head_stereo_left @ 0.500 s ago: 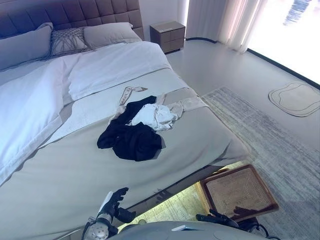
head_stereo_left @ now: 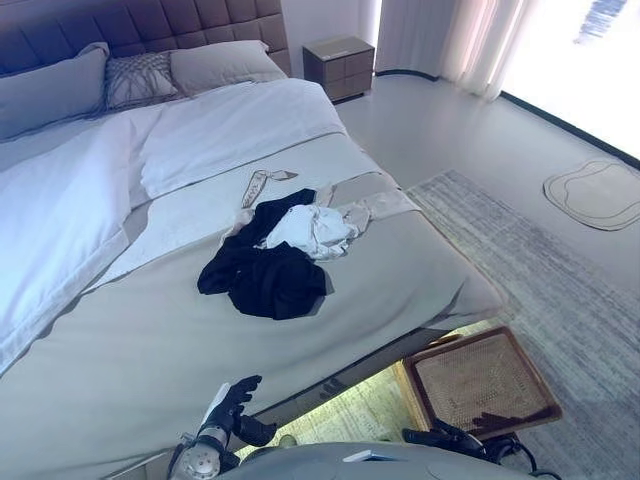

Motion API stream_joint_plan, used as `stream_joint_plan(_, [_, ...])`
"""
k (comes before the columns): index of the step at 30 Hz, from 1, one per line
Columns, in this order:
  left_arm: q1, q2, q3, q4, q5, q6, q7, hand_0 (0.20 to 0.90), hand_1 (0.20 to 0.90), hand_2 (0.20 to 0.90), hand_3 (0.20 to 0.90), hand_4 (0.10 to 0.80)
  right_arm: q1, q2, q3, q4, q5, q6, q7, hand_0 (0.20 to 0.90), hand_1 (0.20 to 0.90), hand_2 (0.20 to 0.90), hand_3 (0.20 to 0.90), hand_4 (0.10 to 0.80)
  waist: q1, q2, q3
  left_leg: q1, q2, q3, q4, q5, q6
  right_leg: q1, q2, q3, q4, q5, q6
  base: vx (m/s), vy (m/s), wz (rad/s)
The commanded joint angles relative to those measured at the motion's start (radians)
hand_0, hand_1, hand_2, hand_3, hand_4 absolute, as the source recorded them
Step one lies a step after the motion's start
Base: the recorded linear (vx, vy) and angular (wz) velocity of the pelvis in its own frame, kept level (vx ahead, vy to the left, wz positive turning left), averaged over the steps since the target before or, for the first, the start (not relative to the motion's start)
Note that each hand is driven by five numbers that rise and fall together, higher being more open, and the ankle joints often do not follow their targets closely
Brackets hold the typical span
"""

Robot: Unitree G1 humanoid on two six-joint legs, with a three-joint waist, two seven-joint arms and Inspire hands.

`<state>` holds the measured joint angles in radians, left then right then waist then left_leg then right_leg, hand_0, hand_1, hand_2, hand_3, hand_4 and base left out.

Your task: Pick up the clothes from the bed and place them into the basket

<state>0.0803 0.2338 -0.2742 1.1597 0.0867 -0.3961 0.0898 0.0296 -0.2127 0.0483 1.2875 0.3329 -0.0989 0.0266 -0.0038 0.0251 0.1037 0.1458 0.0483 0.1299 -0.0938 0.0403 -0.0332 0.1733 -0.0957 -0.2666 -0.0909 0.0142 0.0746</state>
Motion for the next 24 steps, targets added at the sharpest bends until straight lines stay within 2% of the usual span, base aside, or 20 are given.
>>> stream_joint_plan(1, [-0.076, -0.008, 0.002, -0.039, 0.027, -0.047, 0.01, 0.9, 0.9, 0.9, 0.9, 0.8, -0.129, -0.014, 0.017, -0.071, -0.046, -0.156, -0.152, 0.9, 0.9, 0.9, 0.9, 0.8, 0.021, -0.003, 0.035, 0.029, -0.026, 0.086, 0.04, -0.104, 0.023, -0.02, -0.006, -0.044, 0.13, -0.09, 0.016, 0.022, 0.066, 0.01])
stream_joint_plan(2, [-0.076, -0.008, 0.002, -0.04, 0.027, -0.046, 0.01, 0.9, 0.9, 0.9, 0.9, 0.8, -0.128, -0.013, 0.017, -0.073, -0.048, -0.155, -0.154, 0.9, 0.9, 0.9, 0.9, 0.8, 0.021, -0.003, 0.035, 0.029, -0.026, 0.086, 0.04, -0.104, 0.023, -0.02, -0.006, -0.044, 0.131, -0.09, 0.016, 0.036, 0.098, 0.01])
stream_joint_plan(5, [-0.078, 0.015, -0.017, -0.095, 0.043, -0.012, 0.007, 0.9, 0.9, 0.9, 0.9, 0.8, -0.167, -0.03, 0.075, -0.194, -0.143, -0.15, -0.26, 0.9, 0.9, 0.9, 0.9, 0.8, 0.037, -0.006, 0.038, 0.027, -0.039, 0.063, 0.037, -0.107, 0.043, -0.04, -0.016, -0.037, 0.199, -0.105, 0.023, 0.035, 0.099, 0.04])
stream_joint_plan(7, [-0.076, 0.04, -0.014, -0.142, 0.032, 0.017, -0.01, 0.9, 0.9, 0.9, 0.9, 0.8, -0.196, -0.051, 0.119, -0.323, -0.235, -0.131, -0.341, 0.9, 0.9, 0.9, 0.9, 0.8, 0.039, 0.0, 0.047, 0.014, -0.048, 0.062, 0.038, -0.107, 0.068, -0.116, -0.02, -0.023, 0.386, -0.102, 0.035, -0.014, 0.113, 0.13])
stream_joint_plan(8, [-0.073, 0.052, -0.01, -0.159, 0.036, 0.024, -0.016, 0.9, 0.9, 0.9, 0.9, 0.8, -0.201, -0.068, 0.135, -0.4, -0.281, -0.11, -0.377, 0.9, 0.9, 0.9, 0.9, 0.8, 0.036, 0.003, 0.055, 0.007, -0.05, 0.057, 0.04, -0.107, 0.076, -0.171, -0.028, -0.012, 0.482, -0.082, 0.047, -0.011, 0.038, 0.11])
stream_joint_plan(9, [-0.066, 0.074, -0.013, -0.178, 0.045, 0.034, -0.017, 0.9, 0.9, 0.9, 0.9, 0.8, -0.216, -0.107, 0.172, -0.527, -0.332, -0.073, -0.442, 0.9, 0.9, 0.9, 0.9, 0.8, 0.029, 0.004, 0.074, 0.0, -0.052, 0.032, 0.031, -0.101, 0.076, -0.243, -0.026, 0.023, 0.541, -0.039, 0.062, 0.001, -0.003, 0.06])
stream_joint_plan(10, [-0.066, 0.074, -0.013, -0.178, 0.045, 0.035, -0.017, 0.9, 0.9, 0.9, 0.9, 0.8, -0.216, -0.107, 0.172, -0.528, -0.333, -0.072, -0.442, 0.9, 0.9, 0.9, 0.9, 0.8, 0.029, 0.004, 0.073, 0.0, -0.052, 0.032, 0.031, -0.101, 0.076, -0.244, -0.026, 0.023, 0.543, -0.039, 0.062, 0.027, -0.098, 0.18])
stream_joint_plan(11, [-0.068, 0.095, -0.026, -0.195, 0.021, 0.054, -0.007, 0.9, 0.9, 0.9, 0.9, 0.8, -0.238, -0.146, 0.196, -0.605, -0.364, -0.047, -0.492, 0.9, 0.9, 0.9, 0.9, 0.8, 0.023, -0.002, 0.086, -0.007, -0.051, 0.005, 0.029, -0.096, 0.064, -0.259, -0.012, 0.059, 0.486, -0.036, 0.059, 0.027, -0.183, 0.29])
stream_joint_plan(12, [-0.078, 0.11, -0.033, -0.213, -0.002, 0.072, 0.0, 0.9, 0.9, 0.9, 0.9, 0.8, -0.259, -0.181, 0.212, -0.662, -0.399, -0.028, -0.535, 0.9, 0.9, 0.9, 0.9, 0.8, 0.022, -0.005, 0.091, -0.021, -0.046, -0.015, 0.034, -0.094, 0.052, -0.248, -0.001, 0.083, 0.389, -0.06, 0.041, 0.028, -0.229, 0.39])
stream_joint_plan(13, [-0.083, 0.113, -0.027, -0.217, 0.004, 0.073, 0.002, 0.9, 0.9, 0.9, 0.9, 0.8, -0.268, -0.194, 0.218, -0.682, -0.414, -0.019, -0.553, 0.9, 0.9, 0.9, 0.9, 0.8, 0.019, -0.01, 0.093, -0.026, -0.044, -0.024, 0.038, -0.099, 0.053, -0.254, -0.004, 0.102, 0.362, -0.048, 0.044, 0.055, -0.306, 0.68])
stream_joint_plan(14, [-0.092, 0.127, -0.014, -0.233, -0.027, 0.081, 0.05, 0.9, 0.9, 0.9, 0.9, 0.8, -0.301, -0.245, 0.221, -0.724, -0.51, -0.015, -0.58, 0.9, 0.9, 0.9, 0.9, 0.8, 0.025, -0.015, 0.091, -0.046, -0.038, -0.038, 0.047, -0.094, 0.046, -0.214, 0.014, 0.119, 0.272, -0.077, 0.023, 0.076, -0.242, 0.91])
stream_joint_plan(18, [-0.069, 0.12, 0.062, -0.229, -0.116, 0.074, 0.115, 0.9, 0.9, 0.9, 0.9, 0.8, -0.353, -0.315, 0.215, -0.775, -0.689, 0.016, -0.589, 0.9, 0.9, 0.9, 0.9, 0.8, 0.057, -0.028, 0.076, -0.06, -0.037, -0.033, 0.066, -0.085, 0.032, -0.144, 0.015, 0.077, 0.197, -0.081, 0.01, 0.095, -0.143, 0.71])
stream_joint_plan(20, [-0.039, 0.123, 0.097, -0.236, -0.047, 0.025, 0.118, 0.9, 0.9, 0.9, 0.9, 0.8, -0.42, -0.378, 0.208, -0.784, -0.748, 0.071, -0.554, 0.9, 0.9, 0.9, 0.9, 0.8, 0.092, -0.04, 0.071, -0.081, -0.036, -0.037, 0.103, -0.09, 0.022, -0.116, 0.015, 0.046, 0.195, -0.097, -0.002, 0.129, -0.116, 0.14])
stream_joint_plan(24, [-0.03, 0.154, 0.09, -0.274, 0.029, -0.026, 0.157, 0.9, 0.9, 0.9, 0.9, 0.8, -0.503, -0.435, 0.24, -0.802, -0.84, 0.109, -0.531, 0.9, 0.9, 0.9, 0.9, 0.8, 0.126, -0.042, 0.08, -0.116, -0.039, -0.066, 0.138, -0.089, 0.019, -0.121, 0.017, 0.013, 0.231, -0.129, -0.022, 0.051, -0.045, 0.36])
